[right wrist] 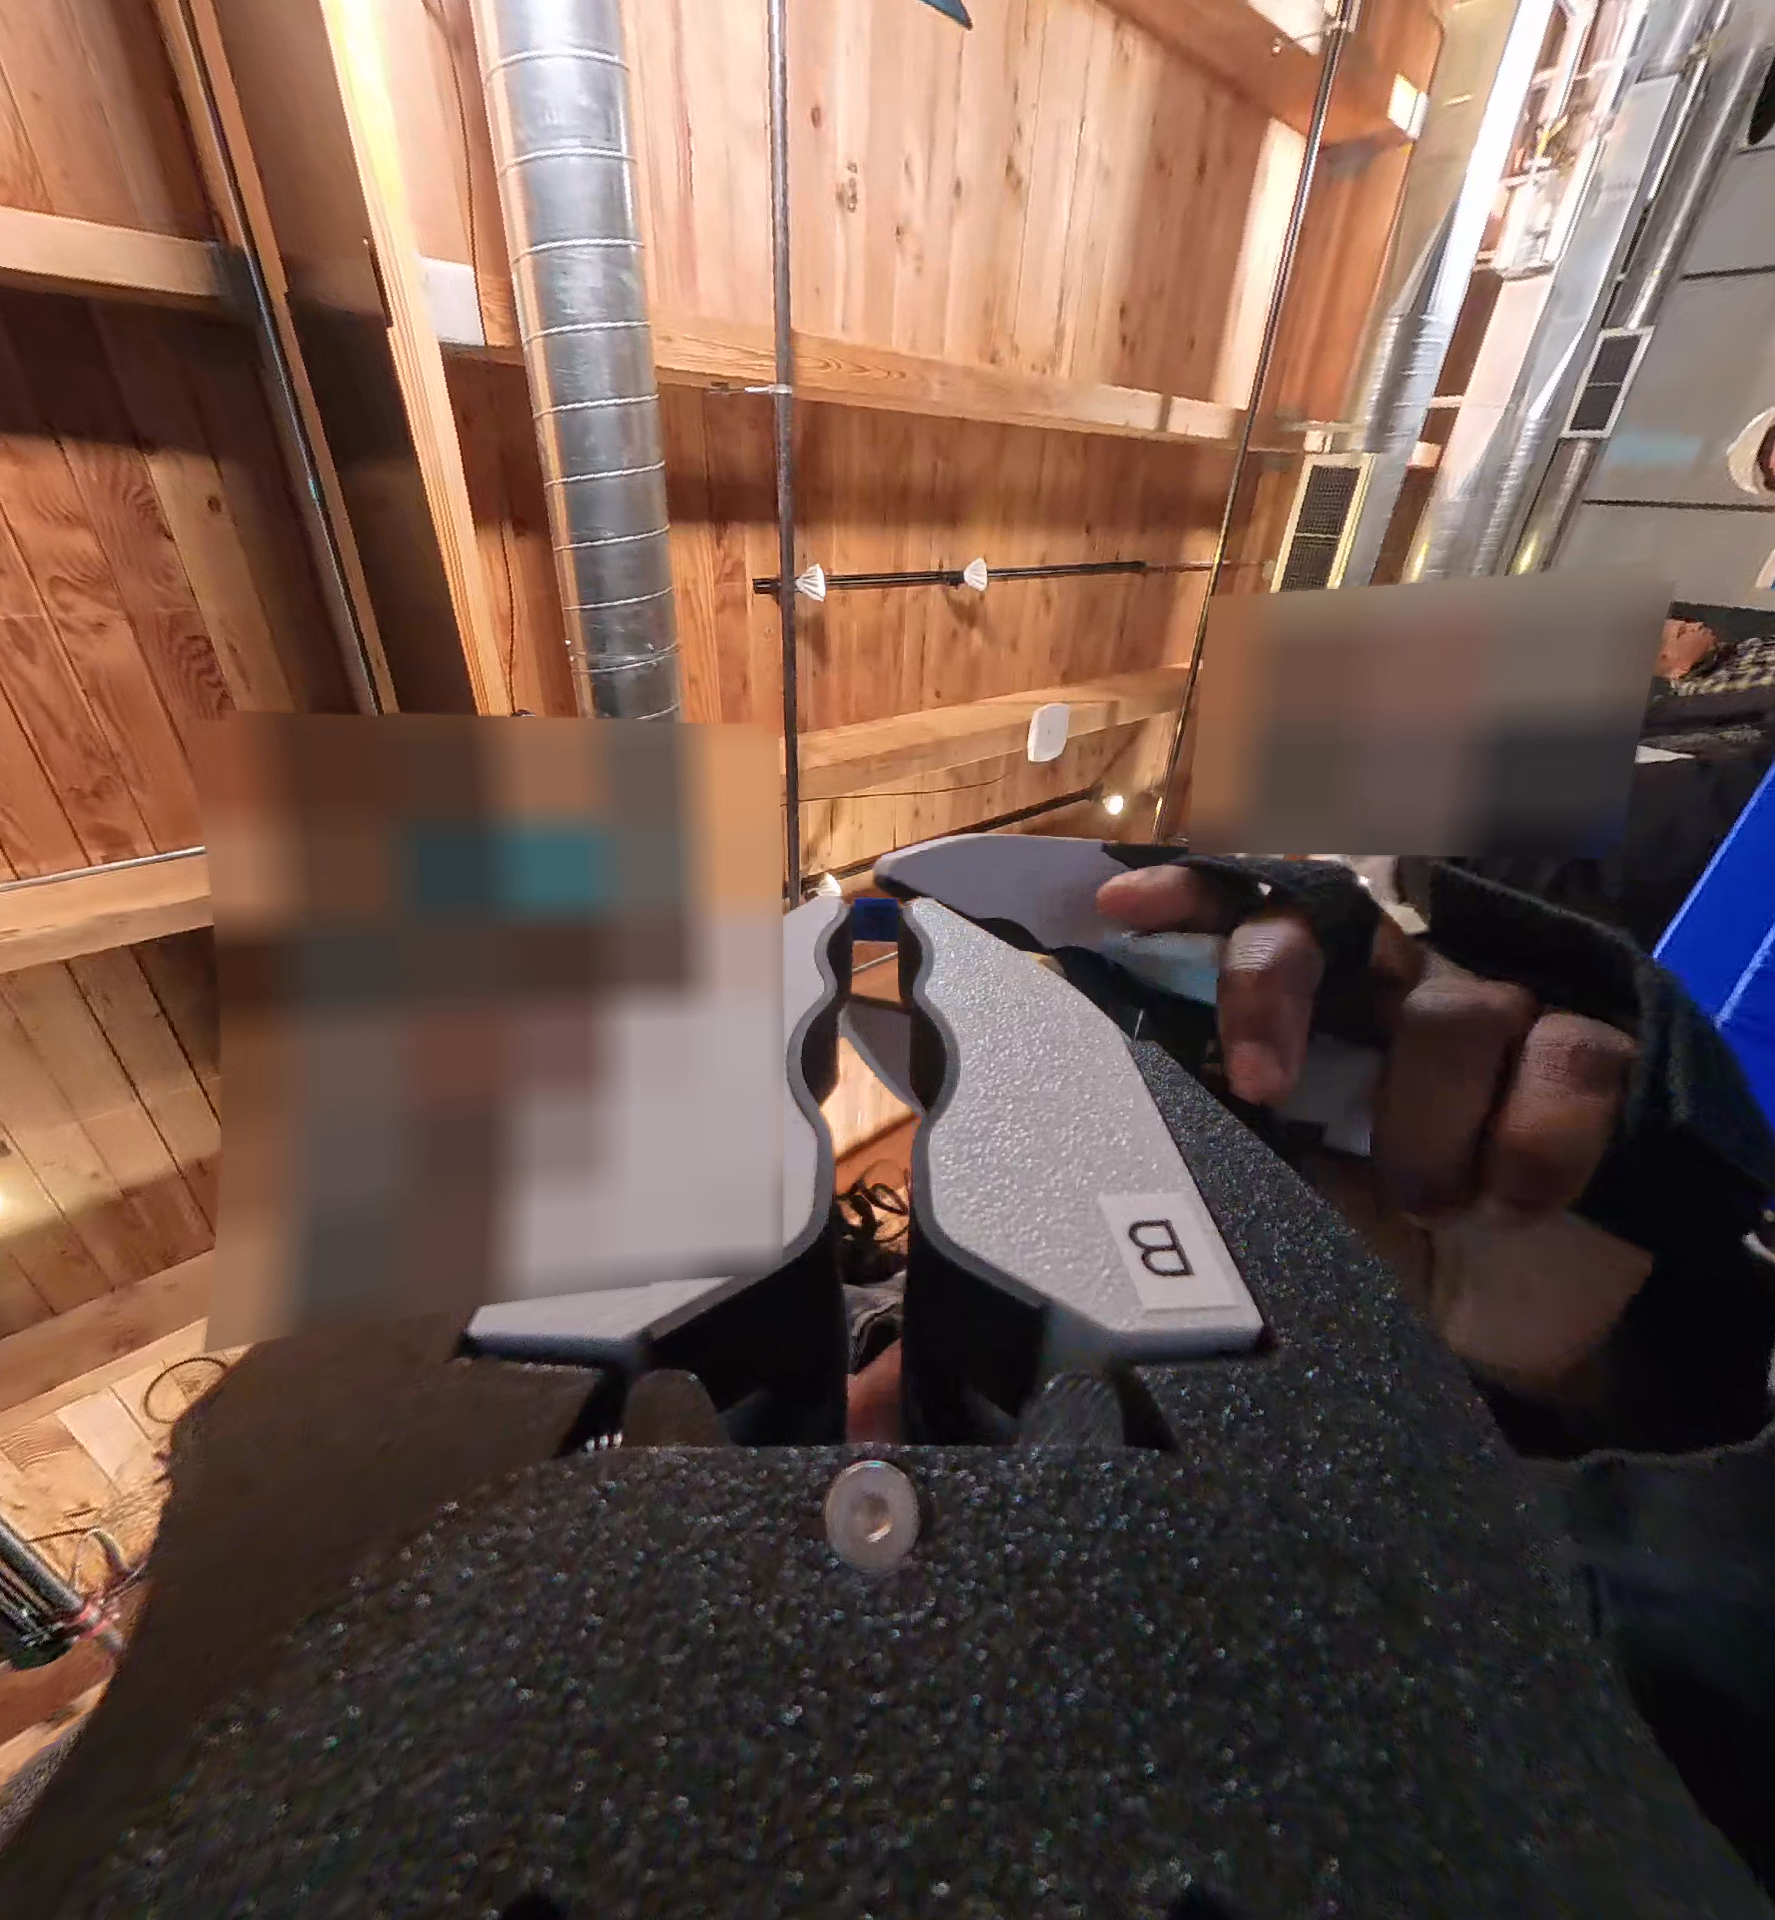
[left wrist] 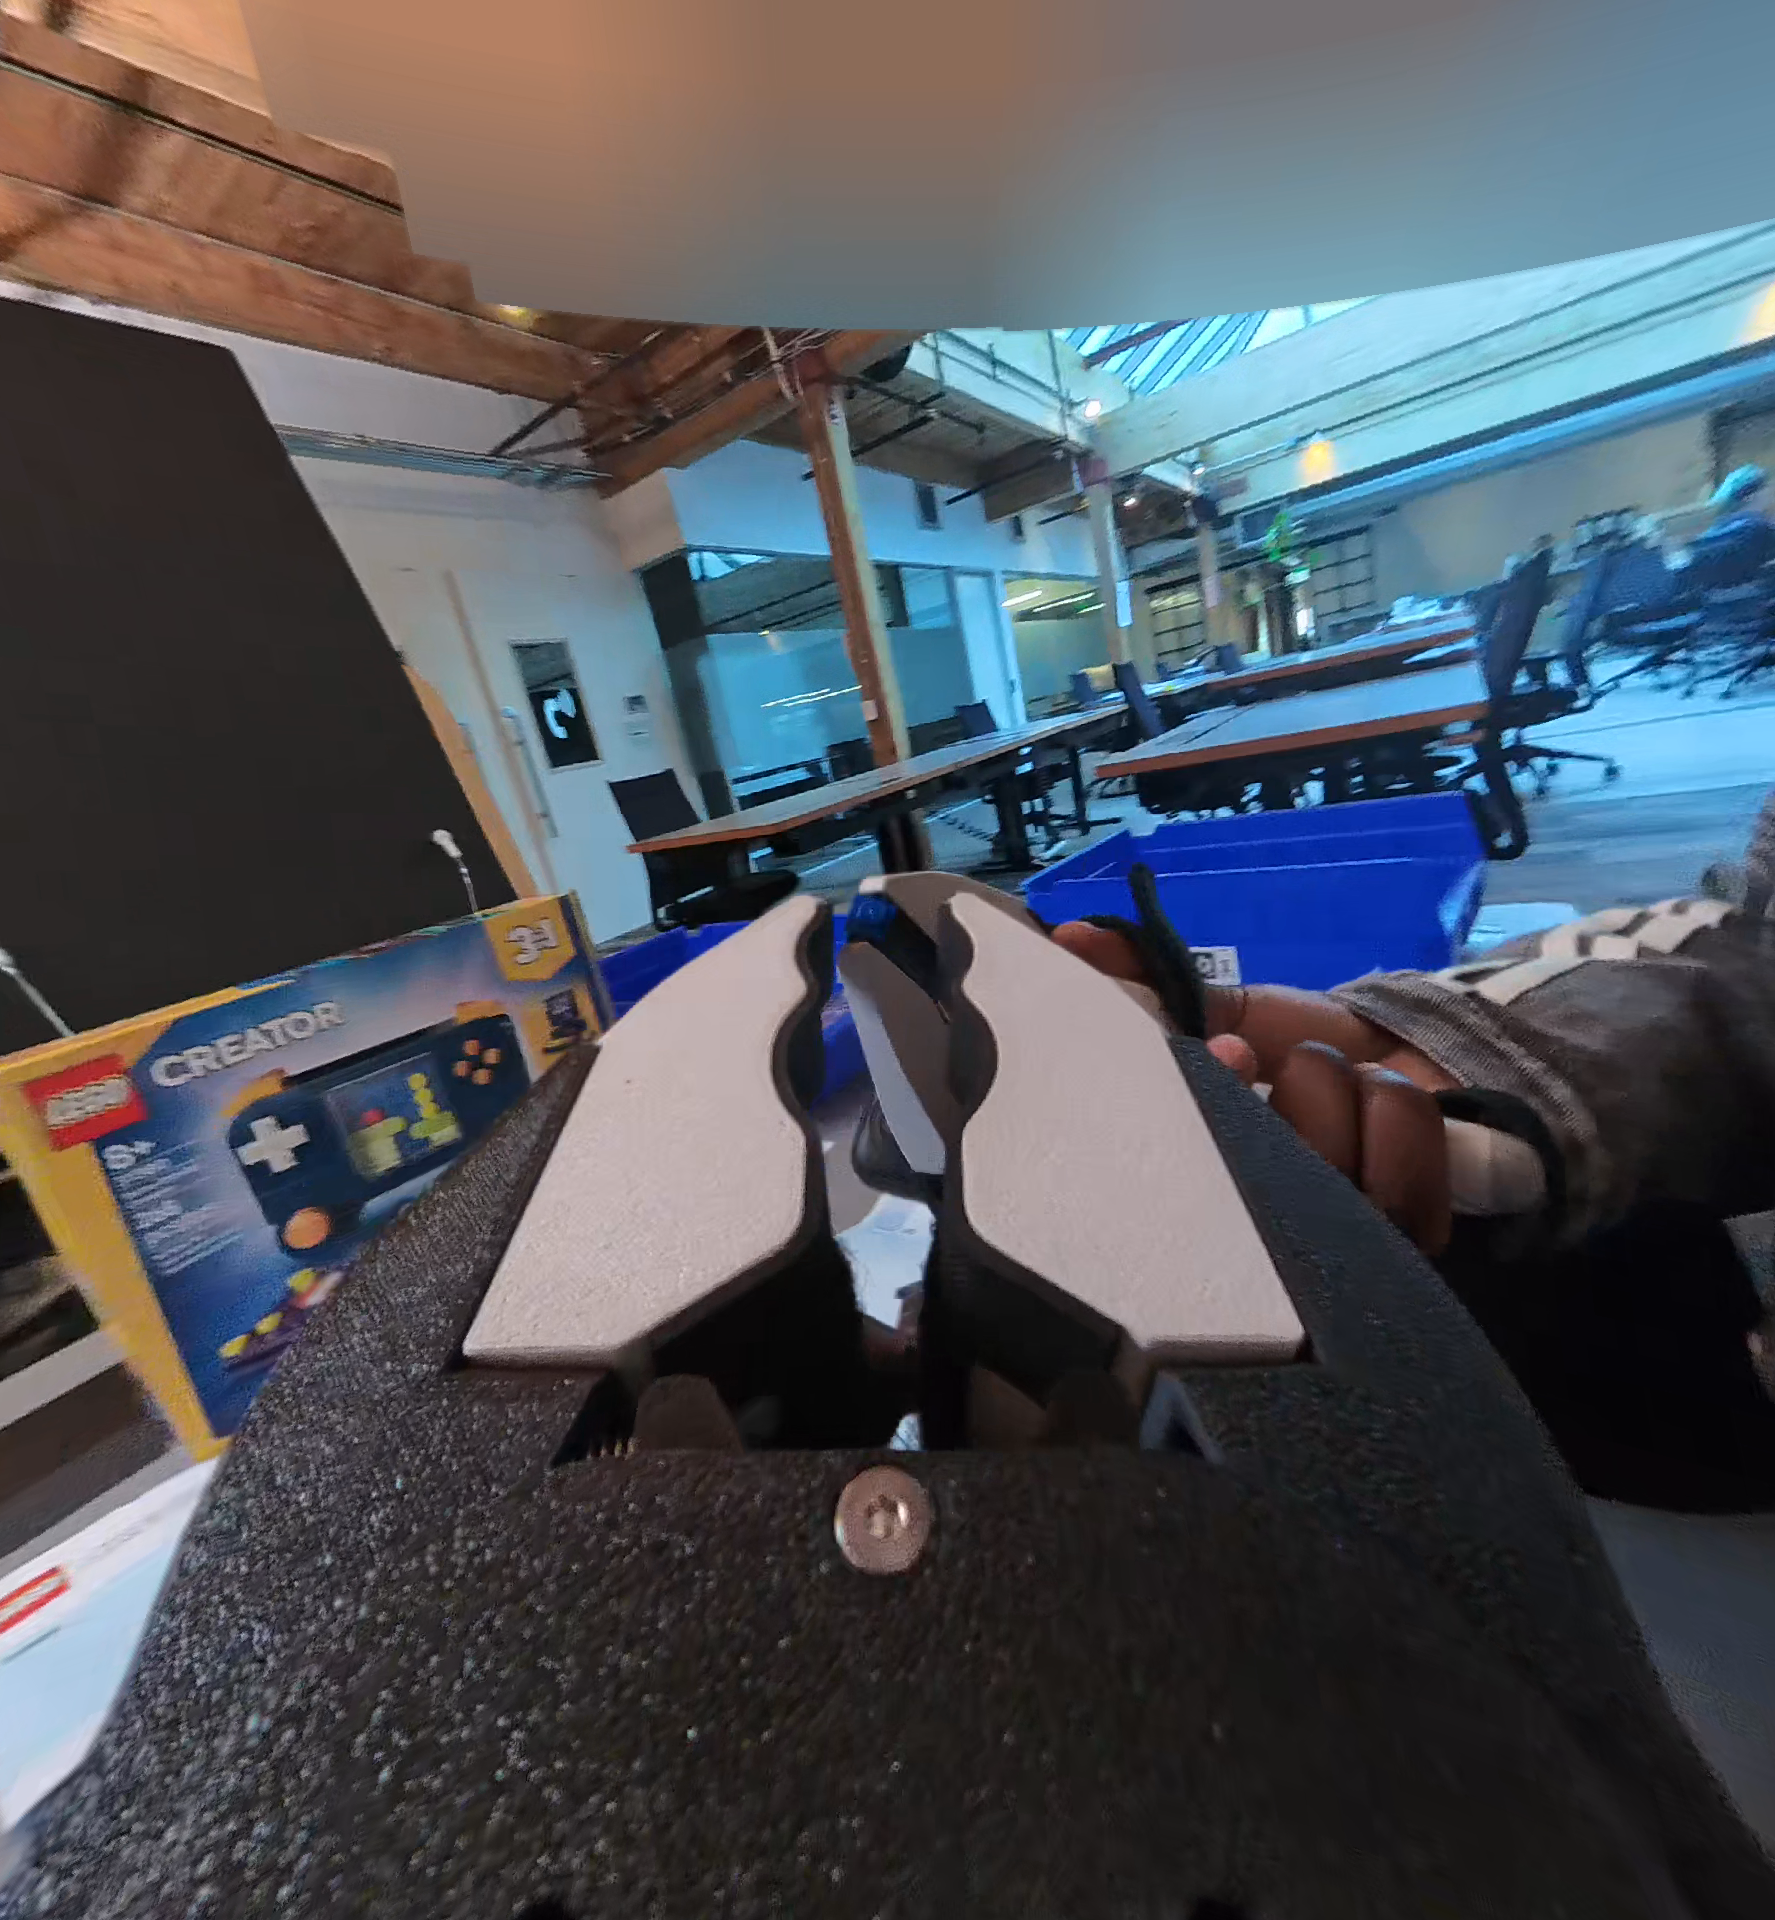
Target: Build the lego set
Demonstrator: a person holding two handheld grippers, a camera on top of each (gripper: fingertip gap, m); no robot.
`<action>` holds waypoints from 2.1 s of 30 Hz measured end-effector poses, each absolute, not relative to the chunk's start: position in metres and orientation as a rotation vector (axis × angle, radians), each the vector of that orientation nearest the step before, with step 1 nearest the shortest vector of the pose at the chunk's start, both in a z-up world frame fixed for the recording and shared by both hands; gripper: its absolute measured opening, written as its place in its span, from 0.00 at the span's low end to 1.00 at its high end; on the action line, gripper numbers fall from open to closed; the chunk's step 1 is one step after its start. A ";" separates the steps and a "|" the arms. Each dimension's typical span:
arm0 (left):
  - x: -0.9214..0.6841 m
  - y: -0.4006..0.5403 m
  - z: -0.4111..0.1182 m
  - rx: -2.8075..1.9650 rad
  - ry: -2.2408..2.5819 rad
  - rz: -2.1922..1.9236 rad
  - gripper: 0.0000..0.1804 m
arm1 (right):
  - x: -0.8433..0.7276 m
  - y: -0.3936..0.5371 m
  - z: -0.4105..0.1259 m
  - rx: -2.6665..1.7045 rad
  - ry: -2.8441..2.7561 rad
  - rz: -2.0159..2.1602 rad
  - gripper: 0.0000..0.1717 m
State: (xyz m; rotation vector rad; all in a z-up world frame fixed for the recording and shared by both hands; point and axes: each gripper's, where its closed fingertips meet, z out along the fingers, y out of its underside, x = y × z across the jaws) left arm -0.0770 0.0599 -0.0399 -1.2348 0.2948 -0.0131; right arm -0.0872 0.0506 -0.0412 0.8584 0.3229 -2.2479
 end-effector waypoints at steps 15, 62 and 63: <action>-0.071 0.065 -0.051 -1.348 0.446 0.094 0.04 | -0.078 0.062 -0.060 0.998 0.533 -2.376 0.13; -0.078 0.071 -0.085 -1.417 0.544 0.390 0.00 | -0.092 0.066 -0.093 1.420 1.618 -2.460 0.00; -0.087 0.077 -0.097 -1.497 0.496 0.375 0.00 | -0.100 0.072 -0.108 1.532 1.633 -2.400 0.00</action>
